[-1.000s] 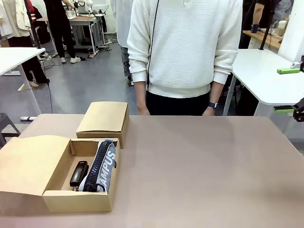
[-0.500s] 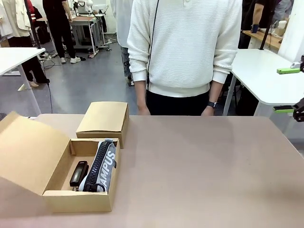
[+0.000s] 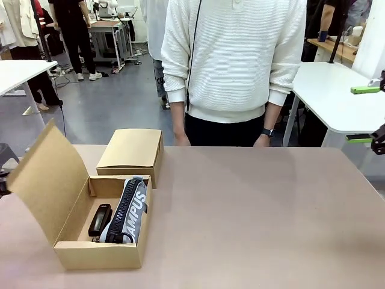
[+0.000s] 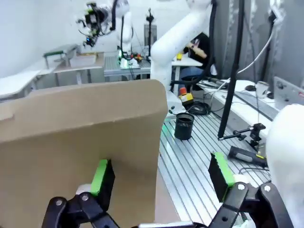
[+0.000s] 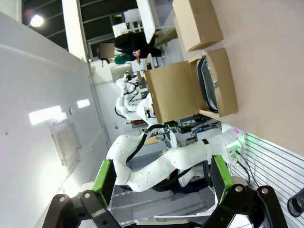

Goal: Place items inside the box.
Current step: Close the lid of the Mailer Box closest to the robot.

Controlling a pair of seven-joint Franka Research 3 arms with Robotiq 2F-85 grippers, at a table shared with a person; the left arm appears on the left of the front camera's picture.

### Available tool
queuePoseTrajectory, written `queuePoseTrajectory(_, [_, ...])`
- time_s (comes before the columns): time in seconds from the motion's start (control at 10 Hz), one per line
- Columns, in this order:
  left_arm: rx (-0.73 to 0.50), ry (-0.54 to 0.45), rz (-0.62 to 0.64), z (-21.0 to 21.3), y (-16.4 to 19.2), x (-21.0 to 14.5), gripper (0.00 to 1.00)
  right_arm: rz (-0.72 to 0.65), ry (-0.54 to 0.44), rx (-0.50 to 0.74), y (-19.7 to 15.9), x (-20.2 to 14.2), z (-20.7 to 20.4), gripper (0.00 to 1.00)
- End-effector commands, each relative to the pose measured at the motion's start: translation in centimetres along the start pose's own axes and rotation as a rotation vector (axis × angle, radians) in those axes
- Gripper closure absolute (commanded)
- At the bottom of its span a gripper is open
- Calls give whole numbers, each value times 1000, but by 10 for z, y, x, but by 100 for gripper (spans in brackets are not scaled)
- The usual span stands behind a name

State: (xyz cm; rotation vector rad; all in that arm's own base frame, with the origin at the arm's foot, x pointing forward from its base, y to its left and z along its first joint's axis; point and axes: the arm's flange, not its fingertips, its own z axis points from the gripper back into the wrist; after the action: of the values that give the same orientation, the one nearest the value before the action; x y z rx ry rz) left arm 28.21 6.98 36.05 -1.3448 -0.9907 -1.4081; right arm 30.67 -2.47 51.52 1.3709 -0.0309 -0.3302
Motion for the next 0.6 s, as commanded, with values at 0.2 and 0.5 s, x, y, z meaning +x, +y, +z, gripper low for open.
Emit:
queuePoseTrajectory(0.2, [-14, 23, -1, -8, 11, 1, 0, 3, 5, 13, 1, -1, 2, 0])
queuePoseTrajectory(0.5, [-14, 23, -1, -8, 11, 1, 0, 3, 5, 13, 1, -1, 2, 0])
